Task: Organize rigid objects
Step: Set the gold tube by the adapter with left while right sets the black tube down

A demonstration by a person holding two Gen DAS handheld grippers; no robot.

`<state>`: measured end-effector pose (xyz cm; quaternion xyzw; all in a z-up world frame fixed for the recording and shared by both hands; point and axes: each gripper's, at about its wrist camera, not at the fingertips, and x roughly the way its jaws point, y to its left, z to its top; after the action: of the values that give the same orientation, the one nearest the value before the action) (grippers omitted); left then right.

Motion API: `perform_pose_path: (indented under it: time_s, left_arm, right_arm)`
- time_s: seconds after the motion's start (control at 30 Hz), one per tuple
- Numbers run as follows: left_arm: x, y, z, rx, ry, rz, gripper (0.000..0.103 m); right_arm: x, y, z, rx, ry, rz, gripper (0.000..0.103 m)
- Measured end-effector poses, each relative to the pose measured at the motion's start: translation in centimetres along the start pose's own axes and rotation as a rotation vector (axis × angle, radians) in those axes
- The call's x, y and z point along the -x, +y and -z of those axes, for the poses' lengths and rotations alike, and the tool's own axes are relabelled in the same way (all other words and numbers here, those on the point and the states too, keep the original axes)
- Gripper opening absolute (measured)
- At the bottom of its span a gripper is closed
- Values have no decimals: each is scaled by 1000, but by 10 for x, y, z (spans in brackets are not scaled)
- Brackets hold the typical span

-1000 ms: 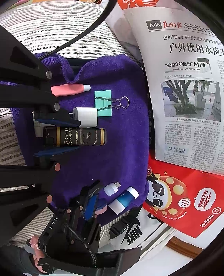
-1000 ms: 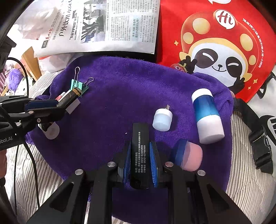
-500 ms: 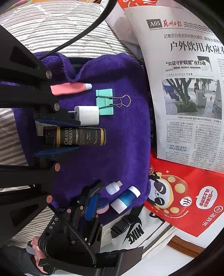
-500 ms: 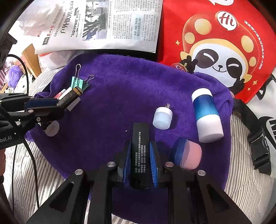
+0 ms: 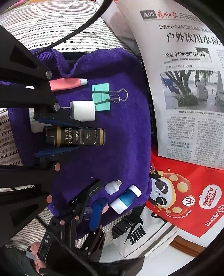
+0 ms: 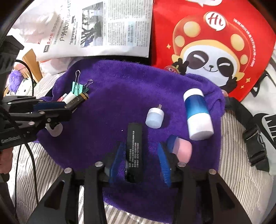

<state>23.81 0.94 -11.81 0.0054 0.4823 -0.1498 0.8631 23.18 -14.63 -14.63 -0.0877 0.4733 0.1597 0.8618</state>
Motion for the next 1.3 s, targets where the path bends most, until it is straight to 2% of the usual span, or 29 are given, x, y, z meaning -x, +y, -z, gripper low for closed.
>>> perform_pose_path:
  time_s: [0.4,0.73,0.97,1.13,1.3]
  left_arm:
    - [-26,-9,0,-56,63,-47,23]
    - [-32,-20,0,-99,64,-83,23]
    - [-37,-34,1,-116,58,-92,30]
    - [-38,-39,3,-117,67,-94,38]
    - [-38,-44,5,-130,76,-111,40]
  right_arm:
    - [15,-18,10,-15,-15,37,43]
    - [20,-23,16,-25,-24,55,43]
    - [27,-25,20,-31,-28,57,43]
    - [33,-27,22,-38,-34,54,43]
    - [36,-28,24,-42,-37,55,43]
